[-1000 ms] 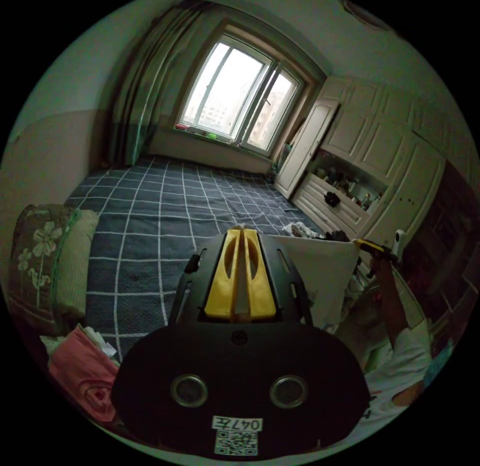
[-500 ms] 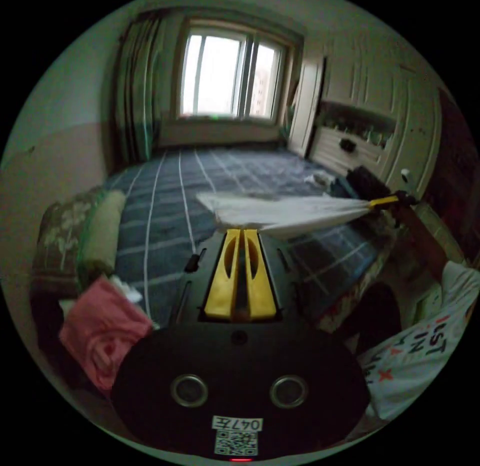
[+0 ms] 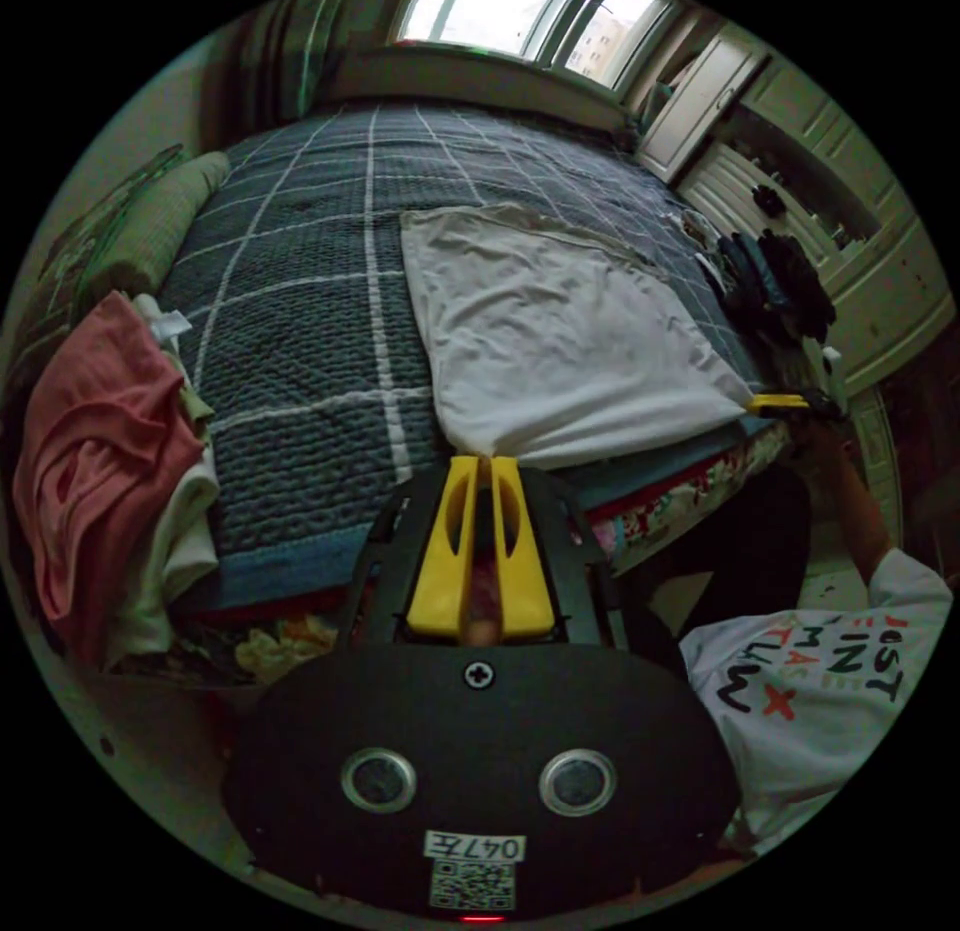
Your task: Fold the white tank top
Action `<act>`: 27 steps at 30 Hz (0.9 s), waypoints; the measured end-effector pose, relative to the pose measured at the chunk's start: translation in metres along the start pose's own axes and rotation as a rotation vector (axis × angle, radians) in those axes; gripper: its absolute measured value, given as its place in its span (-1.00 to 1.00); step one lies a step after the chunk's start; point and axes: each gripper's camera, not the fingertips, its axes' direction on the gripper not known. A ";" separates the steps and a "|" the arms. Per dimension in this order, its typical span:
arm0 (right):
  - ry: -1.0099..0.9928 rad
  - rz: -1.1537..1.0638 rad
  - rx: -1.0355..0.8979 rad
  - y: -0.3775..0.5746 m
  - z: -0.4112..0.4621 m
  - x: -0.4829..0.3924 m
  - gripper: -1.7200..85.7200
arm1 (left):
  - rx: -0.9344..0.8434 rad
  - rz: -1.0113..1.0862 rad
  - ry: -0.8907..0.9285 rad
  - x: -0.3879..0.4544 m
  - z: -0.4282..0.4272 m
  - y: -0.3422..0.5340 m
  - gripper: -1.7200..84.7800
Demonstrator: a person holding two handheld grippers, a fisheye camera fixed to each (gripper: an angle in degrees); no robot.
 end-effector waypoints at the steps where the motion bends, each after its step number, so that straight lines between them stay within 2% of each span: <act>1: 0.004 -0.009 -0.012 0.000 0.003 -0.002 -0.90 | 0.003 -0.013 0.013 -0.003 0.002 0.008 -0.93; 5: -0.005 -0.041 -0.107 0.007 0.019 -0.013 -0.76 | 0.005 -0.046 0.031 -0.010 0.009 0.032 -0.86; 7: 0.078 -0.056 -0.046 0.011 0.010 -0.020 -0.76 | 0.028 -0.065 0.002 -0.012 0.006 0.047 -0.80; 9: 0.152 -0.120 0.100 -0.001 -0.011 -0.038 -0.76 | 0.069 -0.075 -0.045 -0.012 0.000 0.060 -0.77; 13: 0.235 -0.333 0.149 -0.065 -0.014 -0.085 -0.76 | 0.126 -0.151 -0.042 -0.018 -0.007 0.089 -0.72; 17: 0.182 -0.501 0.196 -0.150 0.020 -0.133 -0.78 | 0.181 -0.222 0.026 -0.017 0.002 0.103 -0.71; 20: 0.051 -0.567 0.163 -0.190 0.059 -0.168 -0.78 | 0.177 -0.269 -0.040 -0.015 0.018 0.109 -0.75; 22: -0.040 -0.653 0.141 -0.193 0.084 -0.199 -0.78 | 0.143 -0.282 -0.063 -0.019 0.027 0.112 -0.91; 27: -0.102 -0.818 0.062 -0.163 0.155 -0.278 -0.76 | 0.154 -0.247 0.001 -0.027 0.027 0.123 -0.97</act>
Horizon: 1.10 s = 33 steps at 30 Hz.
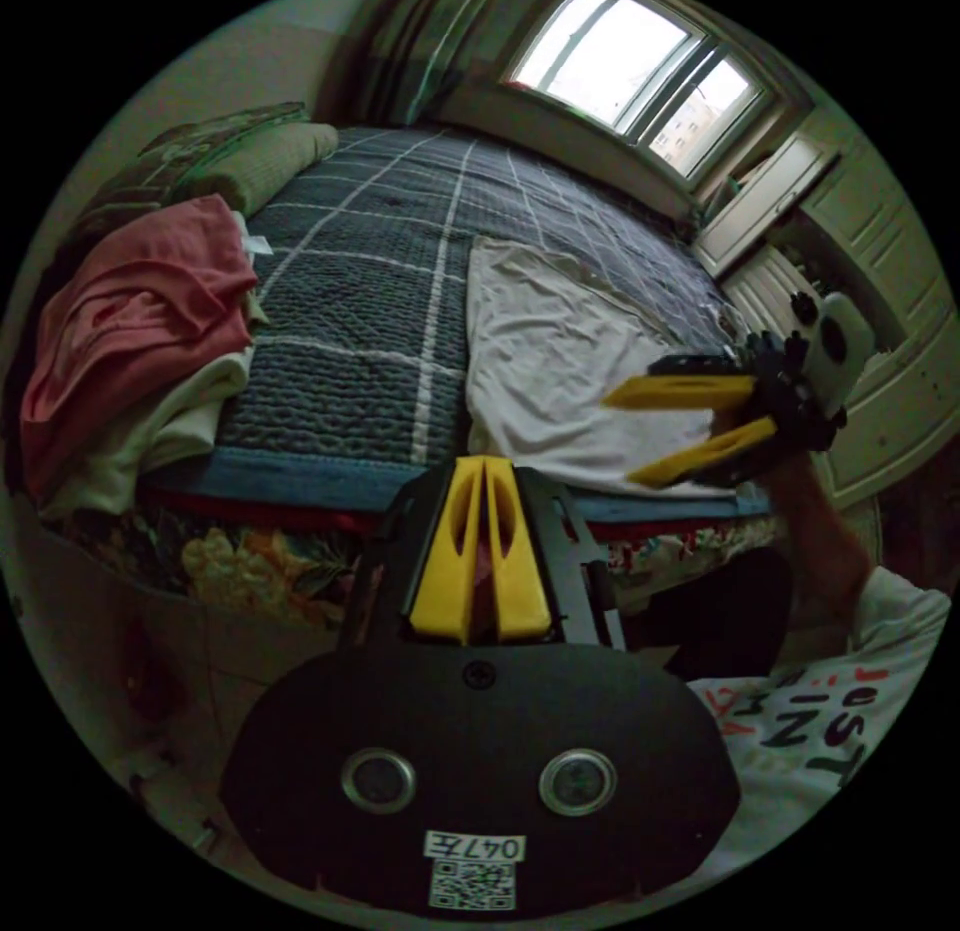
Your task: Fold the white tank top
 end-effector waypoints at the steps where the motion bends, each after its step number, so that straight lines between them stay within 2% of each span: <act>1: 0.016 -0.004 -0.002 -0.003 0.006 -0.005 -0.76 | -0.003 0.001 0.007 -0.002 0.000 0.002 -0.97; 5: 0.074 -0.007 -0.024 -0.024 0.043 -0.021 -0.79 | 0.040 -0.014 -0.015 -0.004 -0.006 0.012 -0.94; 8: 0.148 0.000 -0.082 -0.029 0.063 -0.022 -0.82 | 0.080 0.096 0.011 0.001 -0.010 0.017 -0.85; 11: 0.168 0.069 -0.009 -0.022 0.053 -0.018 -0.82 | 0.082 0.266 -0.013 0.010 -0.011 0.018 -0.72; 15: 0.208 0.140 0.116 0.021 0.001 -0.025 -0.82 | 0.023 0.392 -0.050 0.017 -0.001 0.013 -0.70; 19: 0.409 0.305 0.045 0.093 -0.042 -0.029 -0.84 | -0.069 0.268 -0.018 0.012 0.025 0.005 -0.71; 21: 0.535 0.381 -0.120 0.142 -0.058 -0.030 -0.84 | -0.068 0.201 -0.019 0.009 0.036 0.002 -0.70; 27: 0.538 0.312 -0.398 0.201 -0.052 -0.026 -0.84 | -0.089 0.063 -0.062 0.008 0.060 -0.014 -0.67; 31: 0.515 0.298 -0.418 0.212 -0.040 -0.013 -0.83 | -0.160 0.017 -0.103 0.005 0.079 -0.027 -0.72; 33: 0.478 0.391 -0.380 0.222 -0.042 -0.003 -0.83 | -0.166 0.007 -0.131 0.004 0.084 -0.032 -0.78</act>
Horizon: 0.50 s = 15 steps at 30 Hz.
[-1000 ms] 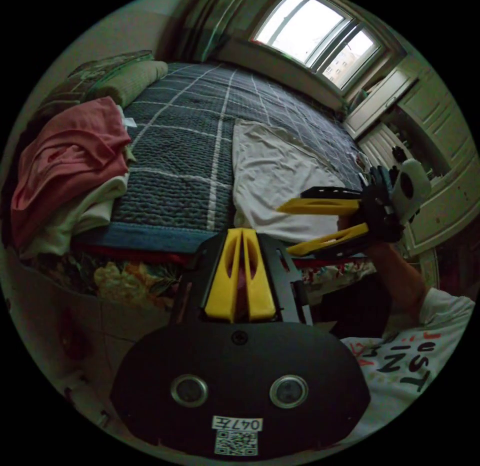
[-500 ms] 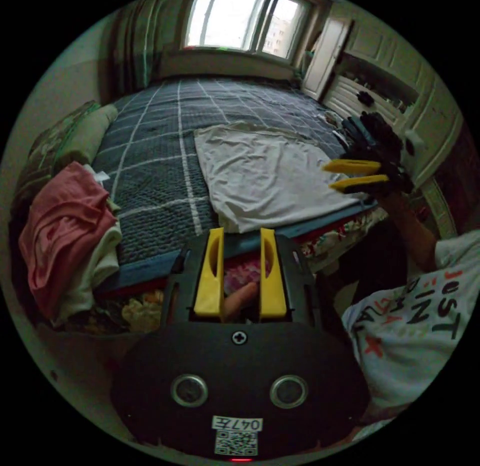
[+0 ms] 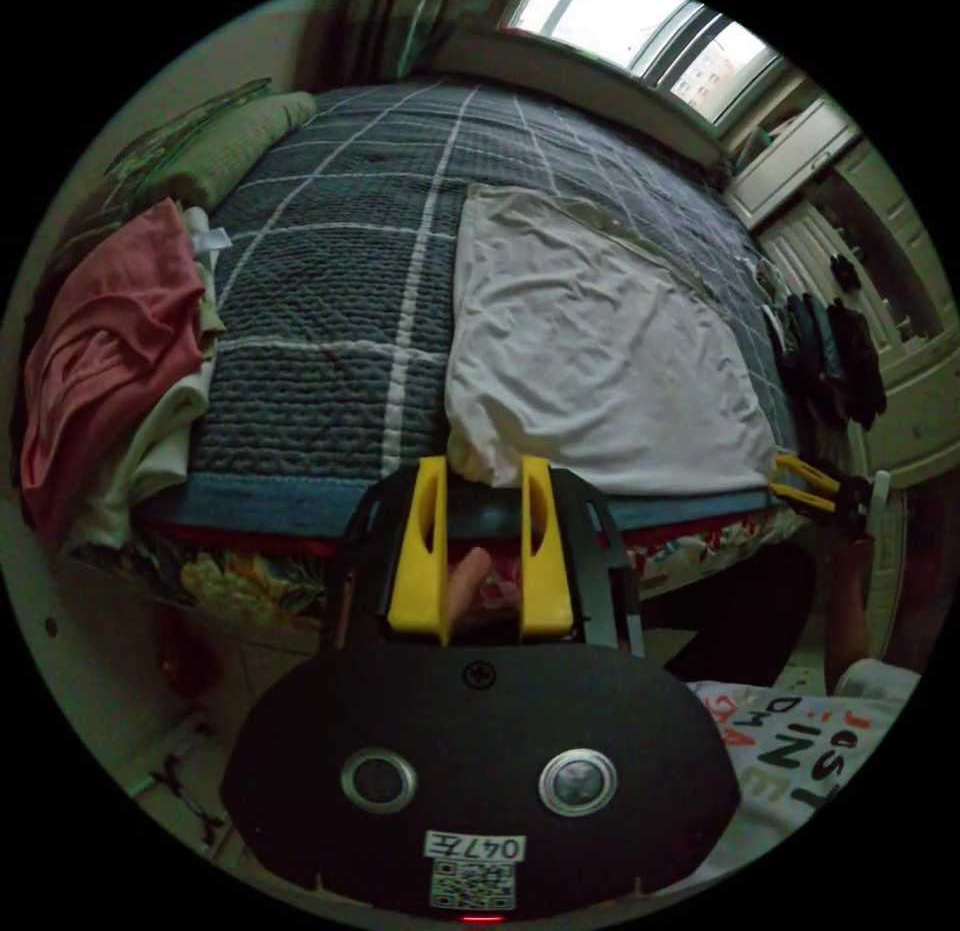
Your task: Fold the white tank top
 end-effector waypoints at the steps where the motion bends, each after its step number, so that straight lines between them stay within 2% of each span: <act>1: -0.014 0.030 0.008 0.002 0.000 0.003 -0.83 | -0.008 -0.006 -0.029 0.000 0.003 -0.003 -0.83; 5: -0.072 0.189 0.055 0.021 0.006 0.023 -0.84 | -0.006 -0.007 0.056 -0.003 0.009 -0.010 -0.92; 12: -0.228 0.238 0.155 0.013 0.030 0.063 -0.95 | 0.001 -0.030 0.060 0.000 0.018 -0.023 -0.95; 15: -0.207 0.235 0.156 0.015 0.025 0.075 -0.96 | 0.004 -0.044 0.065 0.002 0.022 -0.030 -0.96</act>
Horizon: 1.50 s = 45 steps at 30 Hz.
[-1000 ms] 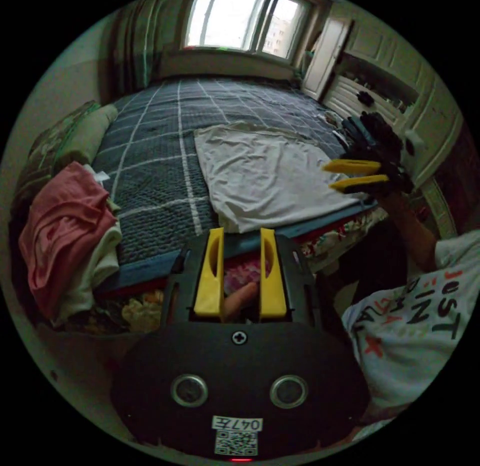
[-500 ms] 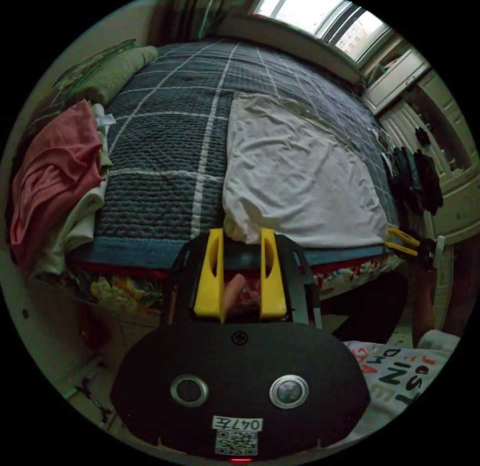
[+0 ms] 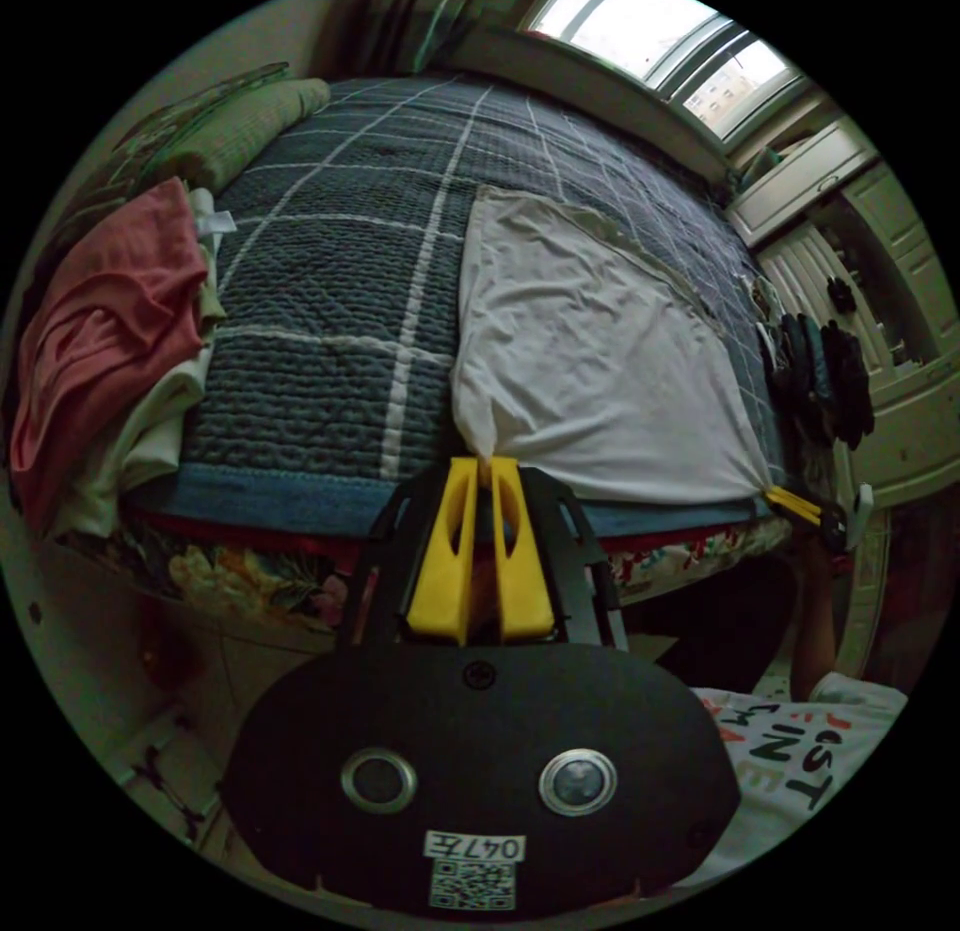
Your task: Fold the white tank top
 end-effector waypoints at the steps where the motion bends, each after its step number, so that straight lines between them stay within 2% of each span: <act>1: -0.004 0.004 0.013 0.000 -0.002 0.003 -0.96 | -0.004 -0.004 0.004 0.001 0.002 -0.003 -0.96; 4: -0.037 0.010 0.009 -0.002 0.000 0.020 -0.96 | -0.015 -0.013 0.007 0.004 0.009 -0.011 -0.96; 6: -0.010 -0.022 -0.092 -0.008 0.015 0.030 -0.97 | -0.016 -0.017 0.014 0.007 0.012 -0.015 -0.96; 8: 0.033 -0.026 -0.113 -0.011 0.019 0.035 -0.97 | -0.018 -0.013 0.012 0.011 0.014 -0.018 -0.96; 13: 0.038 -0.073 0.060 -0.040 0.013 0.041 -0.97 | -0.031 0.018 -0.025 0.032 0.022 -0.029 -0.96; 16: 0.055 -0.104 -0.092 -0.062 0.041 0.052 -0.97 | -0.025 0.017 -0.023 0.042 0.027 -0.034 -0.96; 17: 0.068 -0.092 -0.061 -0.070 0.039 0.059 -0.96 | -0.024 0.017 -0.021 0.044 0.028 -0.035 -0.96; 20: 0.006 -0.111 0.246 -0.116 0.009 0.077 -0.92 | -0.017 0.026 -0.017 0.055 0.033 -0.039 -0.96; 22: -0.005 -0.185 0.295 -0.165 0.008 0.083 -0.86 | -0.011 0.041 -0.010 0.066 0.036 -0.043 -0.96; 27: 0.017 -0.403 0.224 -0.324 0.077 0.095 -0.83 | -0.009 0.068 0.029 0.087 0.042 -0.050 -0.96; 33: 0.043 -0.573 0.074 -0.457 0.161 0.112 -0.82 | -0.005 0.100 0.068 0.118 0.054 -0.060 -0.94; 40: -0.045 -0.702 -0.158 -0.539 0.228 0.136 -0.81 | -0.020 0.099 0.154 0.158 0.075 -0.072 -0.80; 43: -0.100 -0.712 -0.245 -0.558 0.249 0.149 -0.84 | -0.027 0.092 0.109 0.180 0.083 -0.075 -0.89; 45: -0.184 -0.735 -0.252 -0.565 0.251 0.161 -0.92 | -0.038 0.113 0.122 0.195 0.088 -0.077 -0.93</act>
